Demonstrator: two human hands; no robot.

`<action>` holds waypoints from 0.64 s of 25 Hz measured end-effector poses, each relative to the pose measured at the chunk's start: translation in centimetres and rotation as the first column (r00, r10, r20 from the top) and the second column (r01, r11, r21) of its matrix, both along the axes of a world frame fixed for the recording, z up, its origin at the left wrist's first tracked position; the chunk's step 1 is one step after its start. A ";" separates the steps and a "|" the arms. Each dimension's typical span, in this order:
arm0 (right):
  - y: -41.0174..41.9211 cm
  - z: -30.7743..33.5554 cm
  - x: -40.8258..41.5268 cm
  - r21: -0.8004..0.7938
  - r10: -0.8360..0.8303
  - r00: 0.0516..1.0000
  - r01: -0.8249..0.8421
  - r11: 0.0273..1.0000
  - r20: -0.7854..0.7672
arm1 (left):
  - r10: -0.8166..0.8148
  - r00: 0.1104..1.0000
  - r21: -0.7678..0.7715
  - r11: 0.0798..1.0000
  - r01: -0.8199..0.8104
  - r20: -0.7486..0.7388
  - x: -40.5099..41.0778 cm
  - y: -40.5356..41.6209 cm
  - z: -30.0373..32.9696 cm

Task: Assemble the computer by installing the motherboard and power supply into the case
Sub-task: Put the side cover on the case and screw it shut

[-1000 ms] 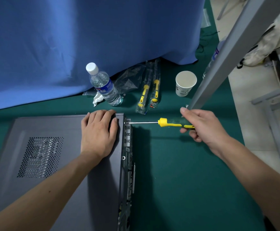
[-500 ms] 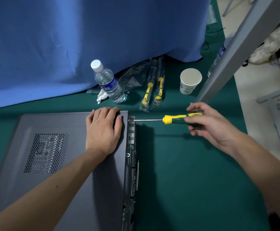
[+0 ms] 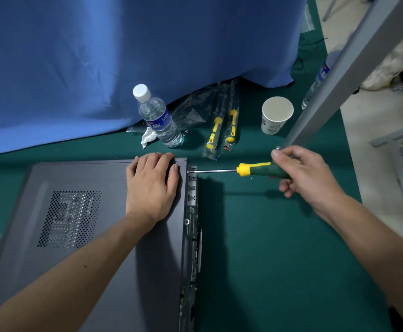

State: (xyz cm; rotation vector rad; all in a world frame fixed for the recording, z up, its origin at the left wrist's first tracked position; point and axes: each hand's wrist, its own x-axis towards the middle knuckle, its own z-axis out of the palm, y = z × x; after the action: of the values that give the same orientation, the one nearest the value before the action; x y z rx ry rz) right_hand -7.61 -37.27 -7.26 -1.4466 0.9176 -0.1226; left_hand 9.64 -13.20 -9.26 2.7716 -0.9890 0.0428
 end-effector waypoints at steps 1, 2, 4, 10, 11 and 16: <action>0.2 0.0 0.2 -0.063 0.015 0.997 -0.019 0.998 -0.078 | 0.001 1.000 0.000 1.000 -0.001 -0.003 0.0 0.0 0.0; 0.2 0.1 0.3 -0.054 0.036 0.992 -0.042 0.998 -0.117 | 0.002 1.000 0.000 1.000 -0.002 -0.004 0.1 0.0 0.0; -0.1 0.1 0.0 0.125 0.041 0.999 -0.037 0.991 -0.029 | 0.001 1.000 -0.004 1.000 -0.001 -0.001 0.1 0.1 0.0; 0.1 0.4 -0.1 -0.022 0.036 0.995 -0.038 0.999 -0.096 | -0.003 1.000 -0.012 1.000 0.003 -0.001 0.0 0.0 0.0; 0.2 0.3 0.0 -0.017 0.044 0.991 -0.047 0.999 -0.129 | -0.004 1.000 -0.009 1.000 0.004 0.000 0.0 0.0 0.0; -0.1 0.5 -0.7 0.291 -0.048 0.986 0.000 0.957 0.159 | -0.009 1.000 -0.009 1.000 0.009 0.003 0.0 0.1 -0.1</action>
State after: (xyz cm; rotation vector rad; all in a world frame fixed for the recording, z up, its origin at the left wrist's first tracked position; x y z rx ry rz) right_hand -8.28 -37.41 -6.73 -1.1346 0.7815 -0.1185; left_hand 9.67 -13.10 -9.40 2.7595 -0.9990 0.0504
